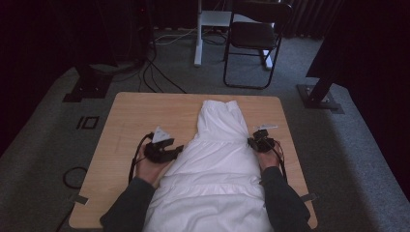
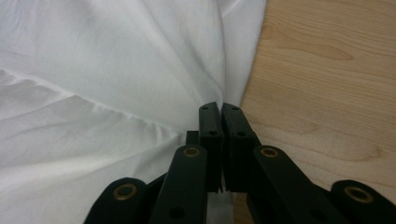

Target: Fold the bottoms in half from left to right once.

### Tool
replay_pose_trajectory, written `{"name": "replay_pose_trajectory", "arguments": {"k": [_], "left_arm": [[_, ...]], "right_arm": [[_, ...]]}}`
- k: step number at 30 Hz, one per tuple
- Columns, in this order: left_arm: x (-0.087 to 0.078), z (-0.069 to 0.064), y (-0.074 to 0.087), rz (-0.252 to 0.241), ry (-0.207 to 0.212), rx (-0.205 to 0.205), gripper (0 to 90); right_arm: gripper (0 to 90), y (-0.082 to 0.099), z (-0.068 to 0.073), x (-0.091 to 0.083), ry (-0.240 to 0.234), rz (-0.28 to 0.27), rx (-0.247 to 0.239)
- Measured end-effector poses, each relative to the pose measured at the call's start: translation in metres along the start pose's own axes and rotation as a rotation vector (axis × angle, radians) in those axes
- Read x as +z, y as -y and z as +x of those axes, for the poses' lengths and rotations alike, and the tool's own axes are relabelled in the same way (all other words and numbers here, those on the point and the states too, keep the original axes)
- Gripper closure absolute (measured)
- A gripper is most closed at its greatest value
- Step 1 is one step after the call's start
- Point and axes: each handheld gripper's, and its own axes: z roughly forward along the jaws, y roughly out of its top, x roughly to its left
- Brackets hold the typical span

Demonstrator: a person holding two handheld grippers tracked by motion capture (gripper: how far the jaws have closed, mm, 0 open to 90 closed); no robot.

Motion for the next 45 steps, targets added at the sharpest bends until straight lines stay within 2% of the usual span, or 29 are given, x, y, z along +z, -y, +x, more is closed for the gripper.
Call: {"name": "replay_pose_trajectory", "arguments": {"k": [3,5,6,8,10,11,14,18,20,25,27,28,29,30,31,33,34,35,36,37,38,39,40,41,42,44,45], "left_arm": [[0.044,0.0,-0.013,0.052,0.006,-0.017,48.3],[0.067,-0.002,-0.012,0.09,-0.011,-0.013,48.1],[0.082,-0.003,-0.009,0.124,-0.021,-0.021,47.8],[0.097,-0.004,0.0,0.174,-0.039,-0.023,48.2],[0.1,-0.005,0.009,0.19,-0.039,-0.006,54.3],[0.098,-0.006,0.013,0.183,-0.039,0.0,58.4],[0.088,-0.008,0.021,0.178,-0.036,0.005,70.2],[0.067,-0.017,0.039,0.165,-0.027,0.007,70.6],[0.055,-0.025,0.049,0.166,-0.026,0.026,70.4],[0.023,-0.048,0.077,0.151,-0.003,0.042,69.7],[0.019,-0.052,0.081,0.145,0.001,0.049,69.1],[0.015,-0.056,0.085,0.142,0.001,0.059,69.1],[0.015,-0.057,0.085,0.14,-0.003,0.061,67.9],[0.015,-0.057,0.085,0.14,-0.003,0.061,66.8],[0.016,-0.056,0.085,0.138,-0.003,0.061,64.5],[0.018,-0.057,0.084,0.136,-0.004,0.063,63.1],[0.018,-0.057,0.084,0.136,-0.004,0.063,62.5],[0.018,-0.057,0.084,0.13,-0.007,0.063,61.9],[0.018,-0.057,0.084,0.13,-0.007,0.063,61.5],[0.018,-0.056,0.084,0.128,-0.003,0.063,61.1],[0.018,-0.056,0.084,0.128,-0.003,0.063,61.0],[0.018,-0.056,0.085,0.127,-0.001,0.064,60.7],[0.018,-0.056,0.085,0.127,-0.001,0.064,60.1],[0.018,-0.056,0.085,0.128,0.002,0.067,59.5],[0.018,-0.056,0.085,0.127,0.003,0.066,59.2],[0.018,-0.056,0.085,0.127,0.012,0.067,58.1],[0.018,-0.056,0.085,0.127,0.012,0.067,56.2]], "right_arm": [[87.3,0.0,-0.002,0.0,-0.01,-0.002,0.011],[87.3,0.001,-0.002,0.0,-0.015,-0.003,0.017],[87.3,0.001,-0.002,0.0,-0.016,-0.005,0.017],[87.3,0.002,-0.002,0.0,-0.023,-0.011,0.032],[87.2,0.004,-0.002,0.0,-0.084,-0.011,0.072],[87.2,0.005,0.0,-0.001,-0.092,-0.012,0.07],[87.2,0.01,0.011,-0.006,-0.075,-0.013,0.027],[87.2,0.024,0.022,-0.018,-0.088,-0.01,-0.007],[86.9,0.033,0.027,-0.027,-0.104,0.001,-0.02],[86.2,0.063,0.038,-0.054,-0.161,0.023,-0.034],[86.0,0.068,0.041,-0.06,-0.173,0.033,-0.039],[84.4,0.072,0.043,-0.064,-0.185,0.049,-0.048],[73.0,0.073,0.045,-0.072,-0.201,0.084,-0.057],[73.0,0.073,0.045,-0.072,-0.201,0.084,-0.057],[60.6,0.063,0.043,-0.078,-0.188,0.034,-0.057],[55.5,0.047,0.04,-0.083,-0.186,-0.04,-0.046],[55.5,0.047,0.04,-0.083,-0.186,-0.04,-0.046],[54.8,0.02,0.041,-0.08,-0.186,-0.11,-0.067],[54.8,0.02,0.041,-0.08,-0.186,-0.11,-0.067],[54.7,-0.004,0.043,-0.067,-0.206,-0.118,-0.077],[54.7,-0.004,0.043,-0.067,-0.206,-0.118,-0.077],[54.2,-0.022,0.048,-0.051,-0.234,-0.103,-0.083],[54.2,-0.022,0.048,-0.051,-0.234,-0.103,-0.083],[51.9,-0.038,0.056,-0.032,-0.224,-0.072,-0.108],[51.4,-0.043,0.06,-0.022,-0.226,-0.048,-0.121],[52.1,-0.047,0.065,-0.004,-0.217,0.015,-0.13],[52.1,-0.047,0.065,-0.004,-0.217,0.015,-0.13]]}}
